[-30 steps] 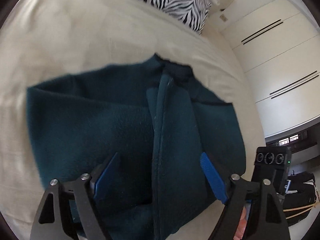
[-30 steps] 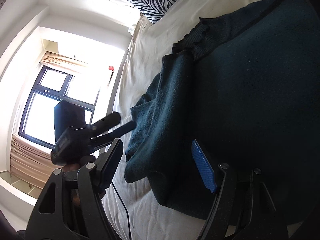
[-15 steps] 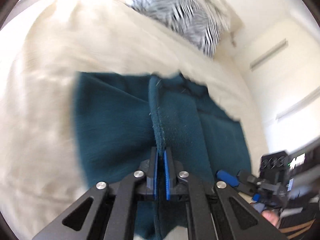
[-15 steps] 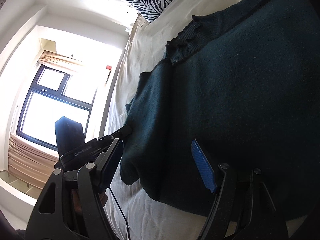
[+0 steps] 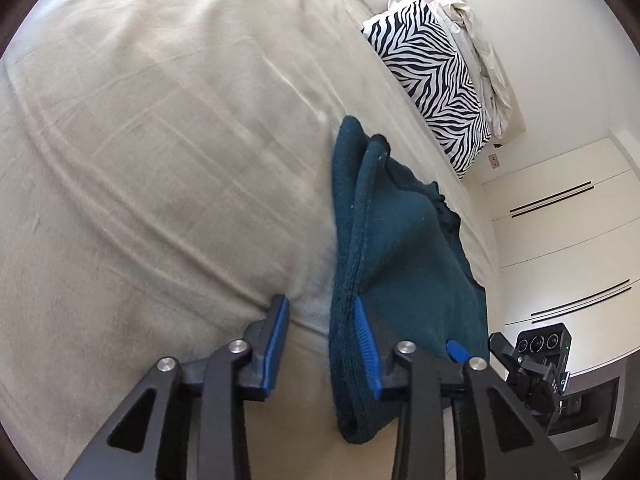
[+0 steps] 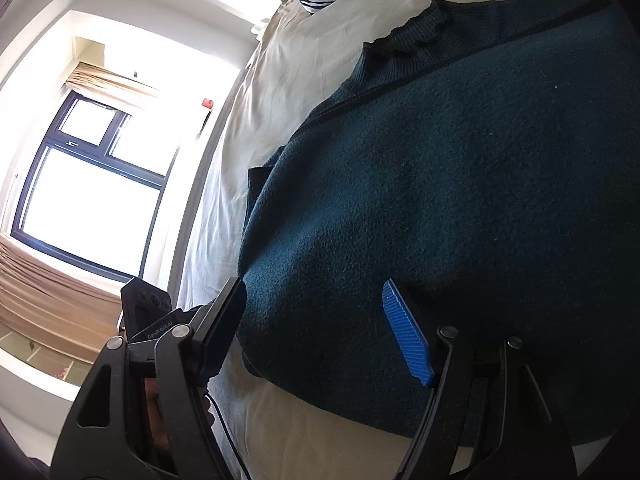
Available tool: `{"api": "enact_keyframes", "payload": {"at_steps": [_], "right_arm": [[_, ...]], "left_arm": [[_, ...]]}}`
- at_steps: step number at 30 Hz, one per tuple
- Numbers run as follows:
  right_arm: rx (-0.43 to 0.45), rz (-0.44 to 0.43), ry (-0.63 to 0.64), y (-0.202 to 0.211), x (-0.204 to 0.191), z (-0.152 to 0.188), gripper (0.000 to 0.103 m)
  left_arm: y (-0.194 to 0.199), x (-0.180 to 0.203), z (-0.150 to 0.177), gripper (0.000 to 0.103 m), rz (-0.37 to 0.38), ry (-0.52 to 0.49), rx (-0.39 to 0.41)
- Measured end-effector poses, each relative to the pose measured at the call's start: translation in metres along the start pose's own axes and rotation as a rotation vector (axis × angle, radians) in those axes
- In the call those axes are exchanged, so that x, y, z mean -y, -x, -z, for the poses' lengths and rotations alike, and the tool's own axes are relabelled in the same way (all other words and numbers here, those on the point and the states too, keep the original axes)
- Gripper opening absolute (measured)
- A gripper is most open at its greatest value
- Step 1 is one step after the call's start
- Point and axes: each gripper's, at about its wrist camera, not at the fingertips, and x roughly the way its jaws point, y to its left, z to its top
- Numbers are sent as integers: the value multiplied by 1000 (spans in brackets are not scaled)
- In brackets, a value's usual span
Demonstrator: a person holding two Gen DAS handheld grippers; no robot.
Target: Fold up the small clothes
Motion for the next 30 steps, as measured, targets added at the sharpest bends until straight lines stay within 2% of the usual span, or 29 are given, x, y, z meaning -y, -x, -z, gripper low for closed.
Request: {"api": "enact_keyframes", "payload": {"at_steps": [2, 4, 5, 9, 11, 12, 14, 15, 16, 17, 18, 21, 24, 27, 28, 29, 30], "right_arm": [[3, -3, 7, 1, -4, 0, 71], [4, -4, 7, 2, -4, -1, 71], [3, -6, 3, 1, -3, -2, 71], [5, -16, -9, 1, 4, 0, 71], [4, -22, -6, 4, 6, 3, 71], [1, -24, -7, 4, 8, 3, 71], [1, -37, -14, 5, 11, 3, 71], [3, -43, -14, 5, 12, 3, 71], [4, -46, -13, 7, 13, 3, 71], [3, -48, -10, 7, 13, 4, 71], [4, -50, -8, 8, 13, 4, 71], [8, -57, -10, 11, 14, 7, 71], [10, -62, -11, 12, 15, 8, 71], [11, -56, -3, 11, 14, 10, 71], [10, -54, -4, 9, 14, 11, 71], [9, -49, -11, 7, 15, 11, 71], [10, -45, -17, 6, 15, 11, 71]], "left_arm": [[5, 2, -10, 55, 7, 22, 49], [9, 7, -23, 75, 8, 22, 98], [6, 13, -31, 76, -6, -3, 107], [-27, 38, -60, 76, -61, -95, 30], [-51, 54, -66, 76, -118, -174, -51], [-67, 58, -69, 75, -170, -196, -100], [-78, 64, -75, 75, -210, -204, -97], [-80, 68, -75, 72, -212, -212, -97], [-82, 71, -77, 42, -202, -219, -96], [-84, 72, -79, 24, -200, -212, -109], [-85, 70, -81, 14, -195, -205, -122], [-78, 77, -82, 11, -195, -263, -99], [-62, 93, -99, 11, -154, -281, -60], [-43, 113, -125, 6, -199, -359, 47], [-41, 118, -132, 6, -186, -374, 70], [-39, 121, -137, 6, -235, -390, 115], [-39, 119, -140, 16, -280, -401, 129]]}}
